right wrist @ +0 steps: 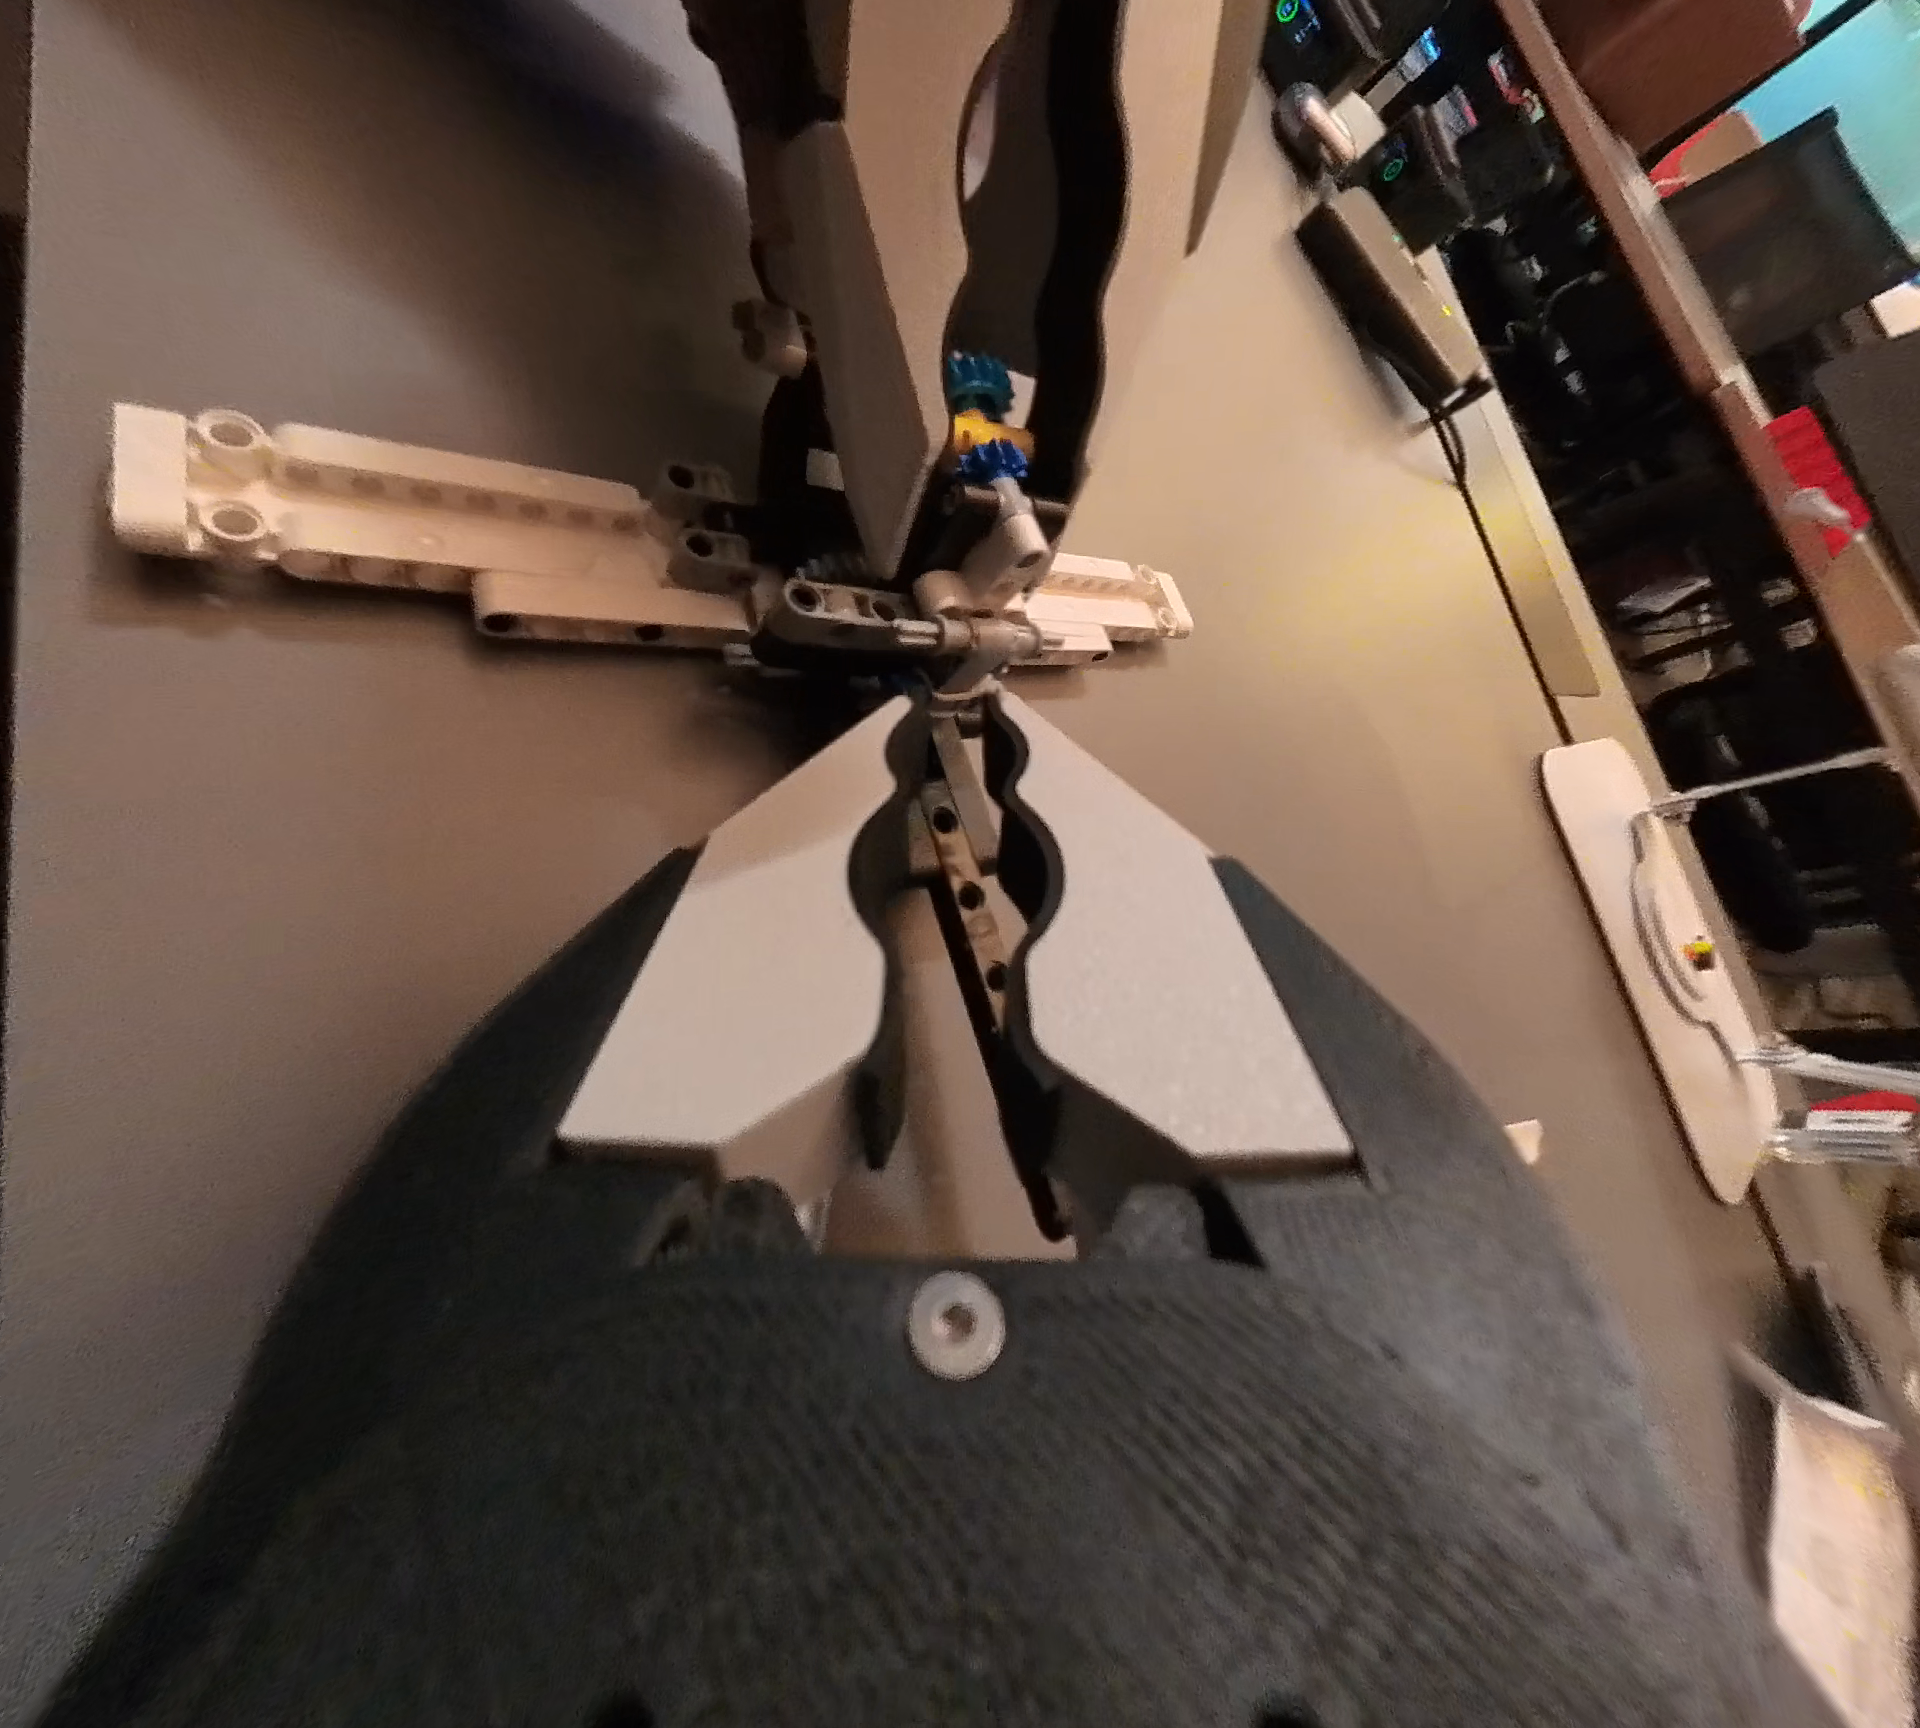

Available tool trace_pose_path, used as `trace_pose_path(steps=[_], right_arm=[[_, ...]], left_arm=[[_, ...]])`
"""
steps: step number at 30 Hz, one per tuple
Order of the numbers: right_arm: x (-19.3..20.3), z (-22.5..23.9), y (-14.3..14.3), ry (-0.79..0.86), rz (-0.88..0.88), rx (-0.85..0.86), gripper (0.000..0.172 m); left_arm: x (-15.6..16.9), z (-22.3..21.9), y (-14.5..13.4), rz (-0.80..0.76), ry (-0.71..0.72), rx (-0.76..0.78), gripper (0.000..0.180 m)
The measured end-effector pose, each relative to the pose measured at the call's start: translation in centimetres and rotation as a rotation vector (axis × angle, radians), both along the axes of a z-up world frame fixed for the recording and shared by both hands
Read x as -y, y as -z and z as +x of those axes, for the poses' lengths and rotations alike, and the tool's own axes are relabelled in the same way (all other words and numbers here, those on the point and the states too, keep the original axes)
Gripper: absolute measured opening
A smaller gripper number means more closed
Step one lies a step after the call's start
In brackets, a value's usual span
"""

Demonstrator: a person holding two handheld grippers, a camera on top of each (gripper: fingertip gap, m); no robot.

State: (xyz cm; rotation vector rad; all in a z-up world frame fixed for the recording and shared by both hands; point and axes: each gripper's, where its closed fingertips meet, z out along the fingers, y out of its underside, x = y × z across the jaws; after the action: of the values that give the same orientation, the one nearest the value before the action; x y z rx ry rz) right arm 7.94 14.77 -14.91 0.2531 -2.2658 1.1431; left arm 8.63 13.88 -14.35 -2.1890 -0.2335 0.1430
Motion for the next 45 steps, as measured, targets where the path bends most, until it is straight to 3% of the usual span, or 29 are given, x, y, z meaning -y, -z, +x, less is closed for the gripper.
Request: trace_pose_path(steps=[15,33,40,45], right_arm=[[0.0,0.4,0.5,-0.276,0.143,-0.001,0.003],[-0.8,0.3,0.9,-0.220,0.174,0.032,0.000],[-1.4,-1.4,-1.2,-0.065,-0.055,0.188,0.000],[-1.6,0.1,-1.6,-0.125,-0.149,0.528,0.016]], left_arm=[[0.0,0.0,0.0,0.008,0.004,-0.004,0.025],[0.0,-0.1,0.0,0.002,-0.002,-0.011,0.025],[0.2,1.4,0.0,-0.007,0.089,-0.004,0.025],[0.6,3.0,0.1,-0.022,0.172,0.041,0.025]])
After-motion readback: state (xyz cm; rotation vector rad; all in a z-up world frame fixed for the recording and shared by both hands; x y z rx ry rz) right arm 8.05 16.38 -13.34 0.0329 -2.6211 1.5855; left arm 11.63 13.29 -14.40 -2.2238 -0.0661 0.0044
